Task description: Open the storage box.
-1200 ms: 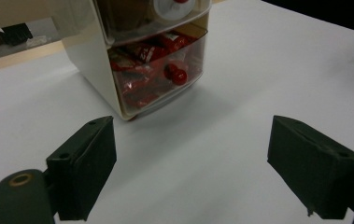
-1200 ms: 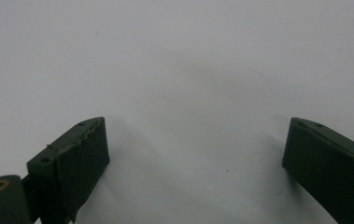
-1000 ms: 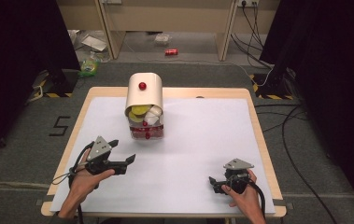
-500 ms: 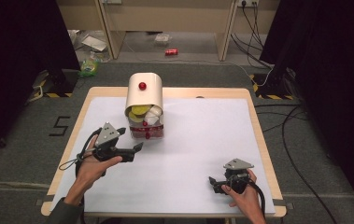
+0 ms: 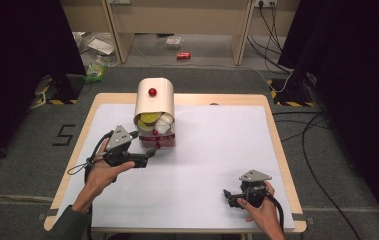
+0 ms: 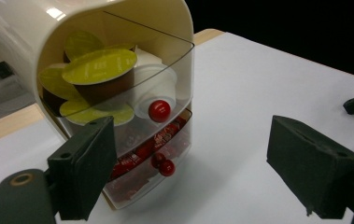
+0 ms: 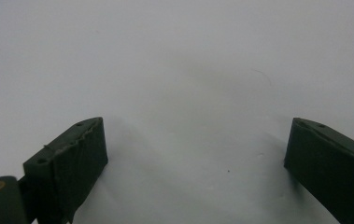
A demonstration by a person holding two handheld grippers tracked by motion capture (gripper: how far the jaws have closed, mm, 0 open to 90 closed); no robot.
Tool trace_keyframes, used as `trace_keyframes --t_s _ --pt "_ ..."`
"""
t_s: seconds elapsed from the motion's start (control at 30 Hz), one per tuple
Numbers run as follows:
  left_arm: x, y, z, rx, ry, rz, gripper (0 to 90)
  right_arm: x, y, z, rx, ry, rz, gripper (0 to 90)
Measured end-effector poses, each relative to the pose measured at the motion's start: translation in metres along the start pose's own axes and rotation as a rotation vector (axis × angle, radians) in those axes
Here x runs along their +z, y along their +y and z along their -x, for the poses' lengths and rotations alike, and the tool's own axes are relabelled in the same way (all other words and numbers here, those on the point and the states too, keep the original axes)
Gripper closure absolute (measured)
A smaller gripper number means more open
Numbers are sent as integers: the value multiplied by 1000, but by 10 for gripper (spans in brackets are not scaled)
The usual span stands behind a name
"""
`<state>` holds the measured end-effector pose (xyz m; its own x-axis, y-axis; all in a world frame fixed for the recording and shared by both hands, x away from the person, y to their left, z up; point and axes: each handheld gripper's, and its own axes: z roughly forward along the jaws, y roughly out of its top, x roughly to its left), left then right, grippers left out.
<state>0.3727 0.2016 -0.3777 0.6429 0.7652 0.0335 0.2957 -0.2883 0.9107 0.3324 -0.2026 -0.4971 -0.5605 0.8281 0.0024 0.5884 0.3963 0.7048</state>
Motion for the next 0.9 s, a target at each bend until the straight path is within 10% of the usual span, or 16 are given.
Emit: trace_keyframes --t_s 0.9 --pt "28 24 -11 69 77 -2 156 0 0 0 0 3 -2 52"
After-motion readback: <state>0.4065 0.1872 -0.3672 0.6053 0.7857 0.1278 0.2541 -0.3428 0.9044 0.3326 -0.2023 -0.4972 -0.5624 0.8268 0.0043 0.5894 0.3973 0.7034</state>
